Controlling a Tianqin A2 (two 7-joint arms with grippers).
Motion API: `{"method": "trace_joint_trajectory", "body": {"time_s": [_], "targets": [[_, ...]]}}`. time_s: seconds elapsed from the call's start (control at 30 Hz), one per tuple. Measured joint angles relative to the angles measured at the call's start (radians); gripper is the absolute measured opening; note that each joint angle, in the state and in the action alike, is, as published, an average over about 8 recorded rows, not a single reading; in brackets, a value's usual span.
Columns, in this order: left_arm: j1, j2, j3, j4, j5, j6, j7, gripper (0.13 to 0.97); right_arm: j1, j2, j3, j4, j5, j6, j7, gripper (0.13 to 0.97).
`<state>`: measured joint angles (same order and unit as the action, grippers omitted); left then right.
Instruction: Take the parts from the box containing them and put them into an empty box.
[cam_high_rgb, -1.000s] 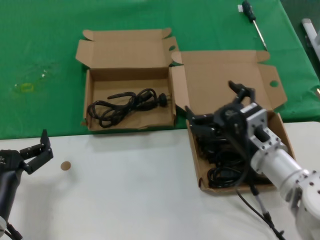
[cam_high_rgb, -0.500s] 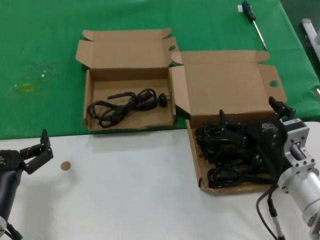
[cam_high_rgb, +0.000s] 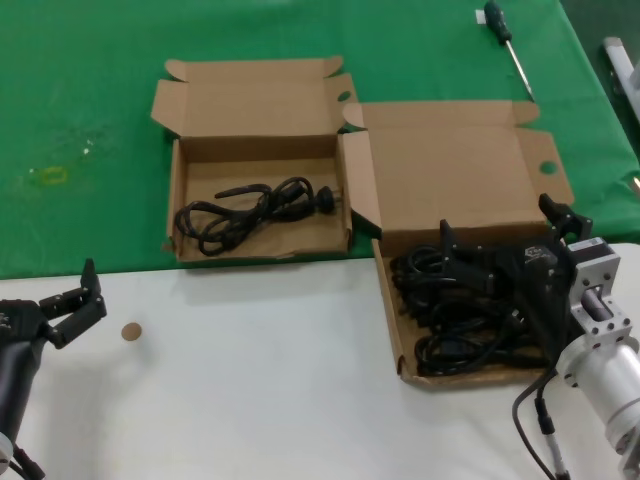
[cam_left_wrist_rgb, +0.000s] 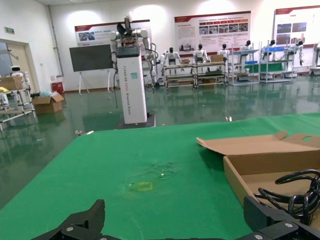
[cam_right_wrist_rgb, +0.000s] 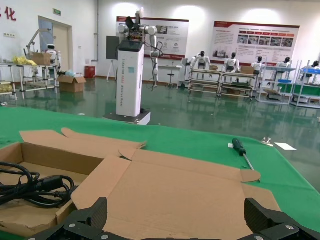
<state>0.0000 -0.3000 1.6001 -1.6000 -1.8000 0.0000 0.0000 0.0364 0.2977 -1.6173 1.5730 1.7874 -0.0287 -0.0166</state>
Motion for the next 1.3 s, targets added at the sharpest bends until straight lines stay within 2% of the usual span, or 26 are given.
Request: {"method": "trace_joint_trajectory", "body": {"time_s": [1.3], "targets": [[0.0,0.0,0.0,0.0,0.0,0.0,0.0,0.966,0.0,0.0,0.0,0.0,0.0,0.0,0.0,0.966]]}}
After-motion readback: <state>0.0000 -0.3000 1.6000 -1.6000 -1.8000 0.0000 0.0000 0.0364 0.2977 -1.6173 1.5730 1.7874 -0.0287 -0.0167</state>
